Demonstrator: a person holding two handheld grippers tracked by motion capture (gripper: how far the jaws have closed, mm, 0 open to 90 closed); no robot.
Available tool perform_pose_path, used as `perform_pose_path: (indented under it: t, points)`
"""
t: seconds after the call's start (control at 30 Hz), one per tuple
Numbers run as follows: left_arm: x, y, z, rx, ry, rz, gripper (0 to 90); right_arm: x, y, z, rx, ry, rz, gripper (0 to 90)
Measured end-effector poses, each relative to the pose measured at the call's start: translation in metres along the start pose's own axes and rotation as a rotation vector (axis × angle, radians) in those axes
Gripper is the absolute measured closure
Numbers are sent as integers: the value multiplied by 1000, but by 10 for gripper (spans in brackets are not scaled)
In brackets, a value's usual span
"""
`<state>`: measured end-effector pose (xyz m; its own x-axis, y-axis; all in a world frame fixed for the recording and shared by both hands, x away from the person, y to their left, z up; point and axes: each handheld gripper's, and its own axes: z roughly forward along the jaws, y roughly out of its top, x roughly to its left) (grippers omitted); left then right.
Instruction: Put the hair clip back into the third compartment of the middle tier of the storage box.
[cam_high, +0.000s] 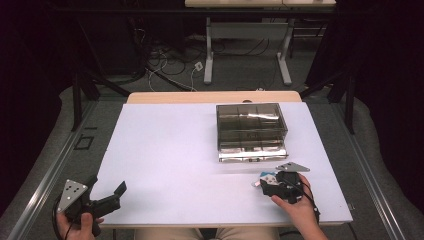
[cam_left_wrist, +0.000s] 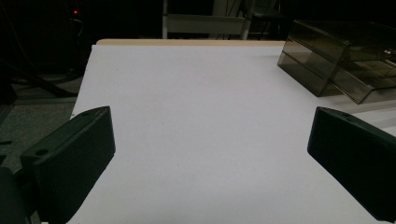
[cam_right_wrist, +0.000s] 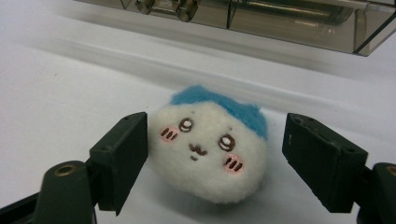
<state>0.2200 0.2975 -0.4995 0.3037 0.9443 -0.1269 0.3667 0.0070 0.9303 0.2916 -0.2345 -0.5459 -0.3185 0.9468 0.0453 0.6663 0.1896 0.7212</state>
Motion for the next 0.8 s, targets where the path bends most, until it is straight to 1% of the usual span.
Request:
perform_pose_path:
  t: [0.13,0.33,0.43,0.57,0.8]
  points:
    - [0,0,1,1,1,1,12,1,0,1,6,10,13,247]
    - [0,0,1,4,-1,2,13,1,-1,0,11,22,19,290]
    - [0,0,1,4,-2,2,13,1,-1,0,9,22,8,306]
    - [0,0,1,5,-2,3,14,2,-1,0,13,28,7,328]
    - [-1,0,1,4,-1,2,16,2,-1,0,13,31,1,342]
